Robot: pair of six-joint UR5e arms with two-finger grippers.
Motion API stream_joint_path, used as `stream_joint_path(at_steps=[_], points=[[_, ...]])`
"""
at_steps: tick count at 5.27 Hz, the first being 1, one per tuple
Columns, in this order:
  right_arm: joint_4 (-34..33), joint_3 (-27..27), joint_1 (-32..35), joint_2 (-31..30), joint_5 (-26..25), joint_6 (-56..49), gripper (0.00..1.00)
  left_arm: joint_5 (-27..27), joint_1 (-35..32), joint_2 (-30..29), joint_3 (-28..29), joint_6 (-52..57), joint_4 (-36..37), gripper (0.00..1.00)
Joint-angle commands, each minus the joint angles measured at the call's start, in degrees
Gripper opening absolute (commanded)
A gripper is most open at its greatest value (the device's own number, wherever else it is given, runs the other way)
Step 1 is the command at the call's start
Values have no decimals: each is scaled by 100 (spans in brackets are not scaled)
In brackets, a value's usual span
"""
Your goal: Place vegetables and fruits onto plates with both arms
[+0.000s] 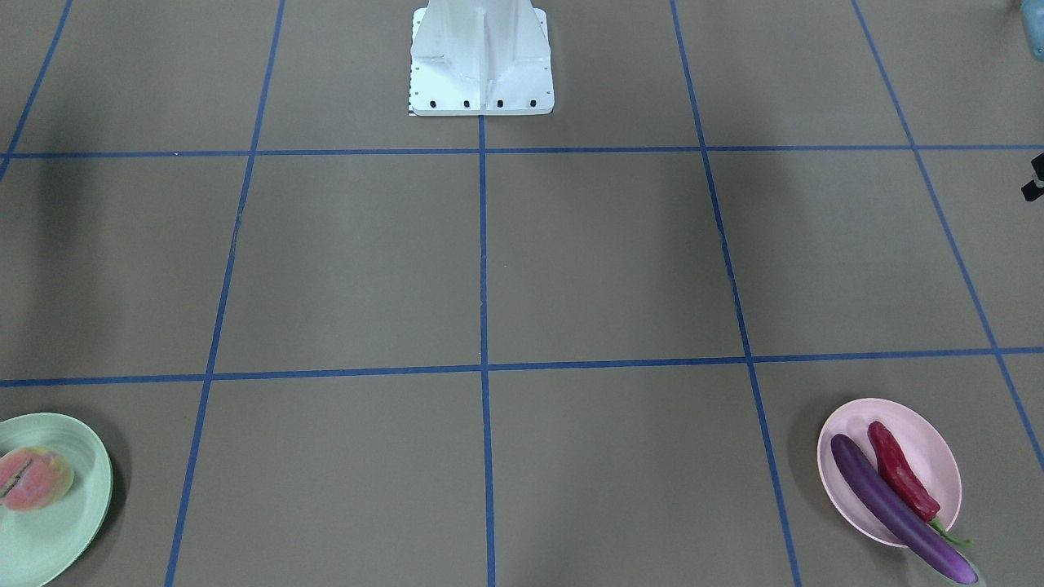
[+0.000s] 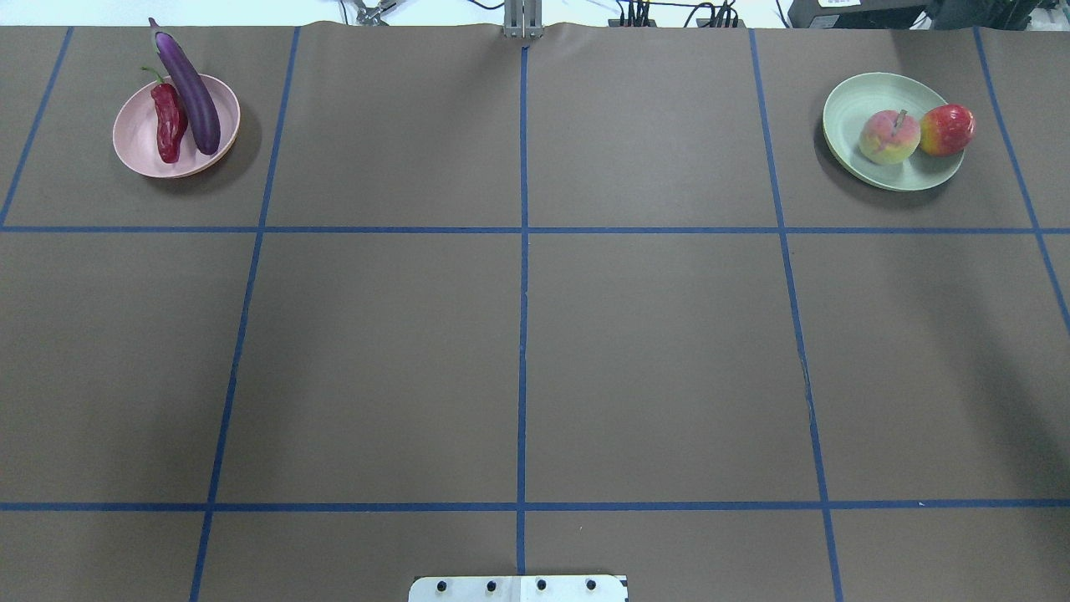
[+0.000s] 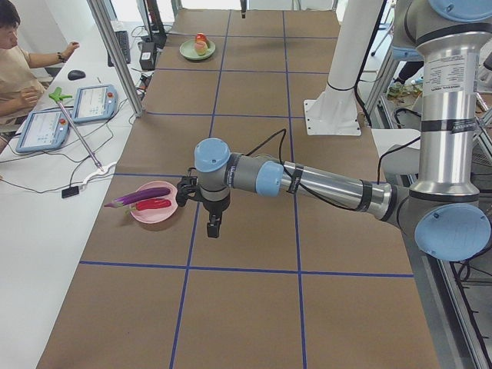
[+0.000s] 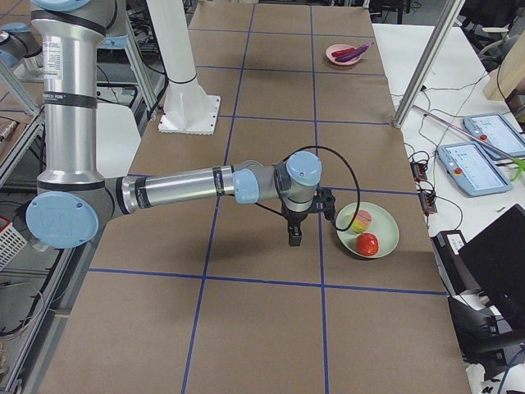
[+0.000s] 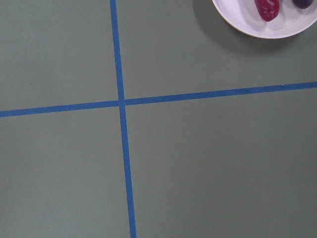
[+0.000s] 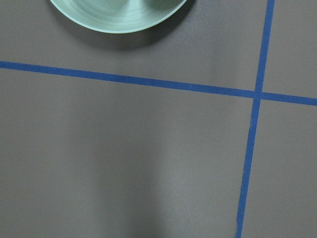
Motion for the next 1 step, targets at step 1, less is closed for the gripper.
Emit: stream_joint_path(at_steps=[1], points=[[-26, 12, 351, -10, 55, 0, 100, -4, 1, -33, 171, 0, -21, 100]])
